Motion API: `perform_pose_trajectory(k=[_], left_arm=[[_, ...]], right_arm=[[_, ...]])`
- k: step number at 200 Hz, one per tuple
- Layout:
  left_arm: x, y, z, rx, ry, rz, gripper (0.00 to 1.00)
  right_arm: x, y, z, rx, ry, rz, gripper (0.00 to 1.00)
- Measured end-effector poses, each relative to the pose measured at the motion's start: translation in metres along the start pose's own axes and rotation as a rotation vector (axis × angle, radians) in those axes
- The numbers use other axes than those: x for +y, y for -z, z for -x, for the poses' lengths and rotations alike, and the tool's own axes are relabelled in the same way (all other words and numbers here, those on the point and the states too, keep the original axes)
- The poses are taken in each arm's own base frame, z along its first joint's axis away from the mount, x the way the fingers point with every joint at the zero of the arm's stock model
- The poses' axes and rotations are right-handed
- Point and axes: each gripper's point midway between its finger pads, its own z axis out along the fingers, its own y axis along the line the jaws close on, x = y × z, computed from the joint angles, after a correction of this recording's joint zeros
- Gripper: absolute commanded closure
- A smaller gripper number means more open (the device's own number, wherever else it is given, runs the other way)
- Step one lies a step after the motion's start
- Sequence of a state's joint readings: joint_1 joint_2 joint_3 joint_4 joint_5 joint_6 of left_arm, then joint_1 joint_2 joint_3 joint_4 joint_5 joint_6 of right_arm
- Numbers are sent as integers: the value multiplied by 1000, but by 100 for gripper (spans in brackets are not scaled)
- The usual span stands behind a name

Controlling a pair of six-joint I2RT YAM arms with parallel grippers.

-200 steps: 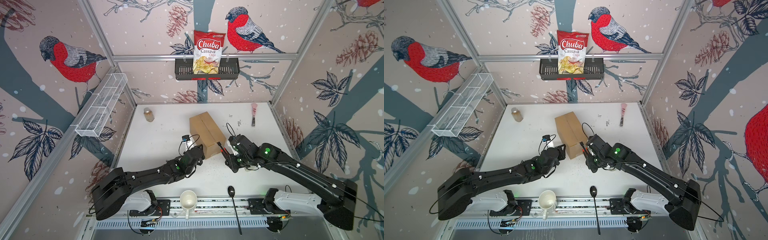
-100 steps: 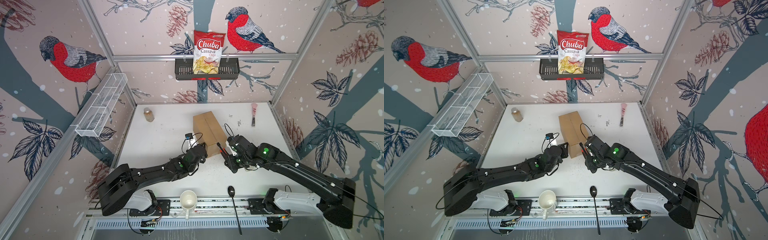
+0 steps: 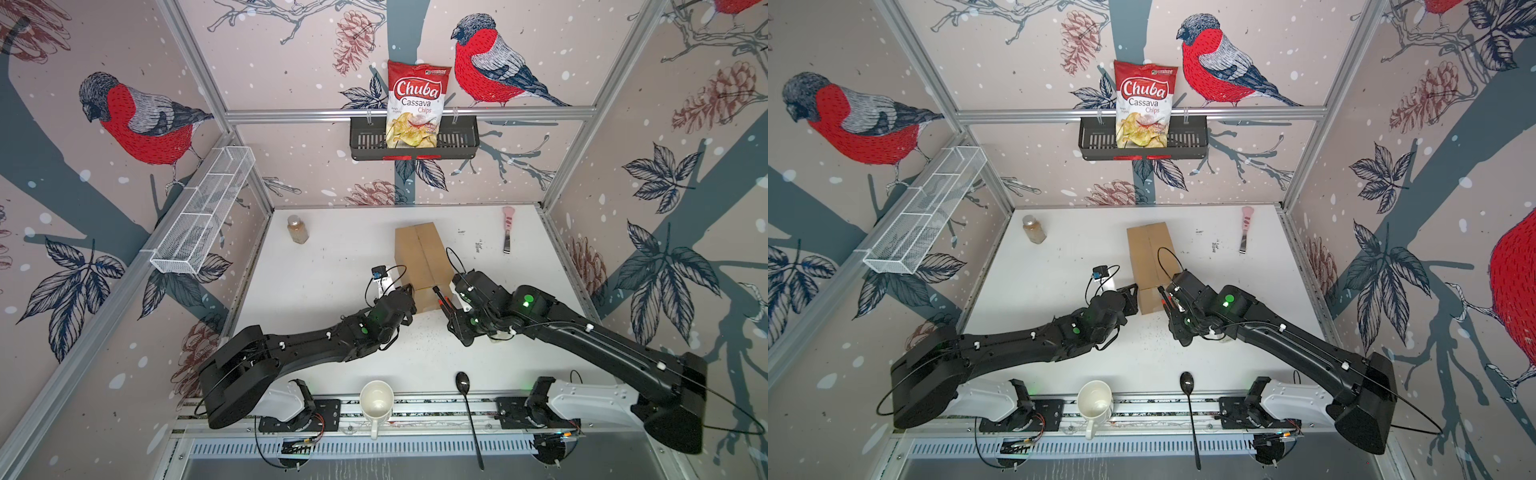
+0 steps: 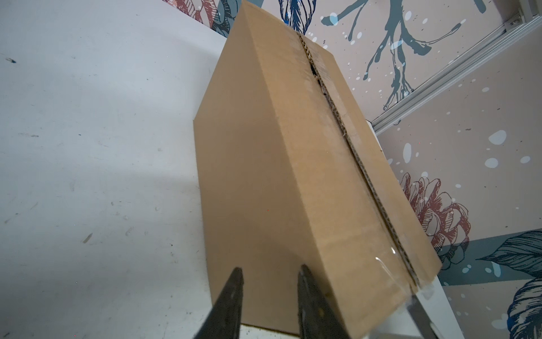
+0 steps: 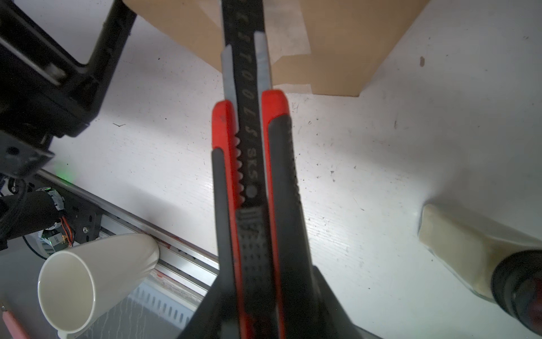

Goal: Unpack the express box

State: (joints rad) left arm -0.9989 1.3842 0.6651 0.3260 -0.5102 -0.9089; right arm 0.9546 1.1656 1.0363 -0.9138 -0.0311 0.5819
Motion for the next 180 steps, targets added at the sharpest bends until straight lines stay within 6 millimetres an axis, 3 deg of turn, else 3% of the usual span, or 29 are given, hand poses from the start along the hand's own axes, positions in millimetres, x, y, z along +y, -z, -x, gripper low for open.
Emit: perform_pose_trajectory(k=[145, 180], left_arm=[[-3, -5, 0, -10, -2, 9, 68], [-11, -5, -4, 7, 4, -27, 68]], right_arm=[[4, -6, -1, 23, 1, 9, 99], [15, -7, 4, 19, 18, 54, 99]])
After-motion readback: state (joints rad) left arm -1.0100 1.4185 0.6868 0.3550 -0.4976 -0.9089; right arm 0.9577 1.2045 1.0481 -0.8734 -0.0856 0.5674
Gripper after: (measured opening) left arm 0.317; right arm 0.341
